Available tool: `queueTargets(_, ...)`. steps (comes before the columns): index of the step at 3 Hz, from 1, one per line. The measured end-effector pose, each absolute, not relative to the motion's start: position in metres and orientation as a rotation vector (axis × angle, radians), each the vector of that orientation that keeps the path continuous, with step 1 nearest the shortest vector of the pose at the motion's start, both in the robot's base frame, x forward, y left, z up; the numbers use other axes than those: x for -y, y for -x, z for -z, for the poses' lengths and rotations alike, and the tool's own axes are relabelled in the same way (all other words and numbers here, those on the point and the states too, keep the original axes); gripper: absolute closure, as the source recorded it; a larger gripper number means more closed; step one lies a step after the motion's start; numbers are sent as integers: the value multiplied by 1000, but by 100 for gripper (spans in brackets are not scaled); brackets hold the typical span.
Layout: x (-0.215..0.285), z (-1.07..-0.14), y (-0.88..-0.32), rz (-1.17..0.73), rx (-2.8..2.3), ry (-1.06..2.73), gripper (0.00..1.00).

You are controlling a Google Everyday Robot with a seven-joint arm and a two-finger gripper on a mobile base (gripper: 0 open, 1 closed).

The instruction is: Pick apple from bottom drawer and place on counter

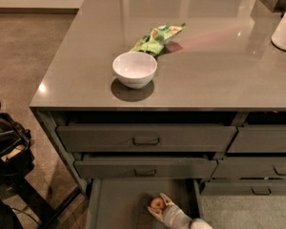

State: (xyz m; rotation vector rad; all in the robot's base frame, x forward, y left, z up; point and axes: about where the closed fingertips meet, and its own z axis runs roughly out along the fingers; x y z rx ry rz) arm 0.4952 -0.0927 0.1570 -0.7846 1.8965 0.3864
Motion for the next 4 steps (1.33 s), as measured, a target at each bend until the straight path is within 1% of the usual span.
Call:
queueTargets(2,93,-157,-495,-386,-1896,785,88)
queueTargets(3,93,-157,-495,-387,-1896,785,100)
queueTargets(4,95,-172,-490,-446,-1872,787,100)
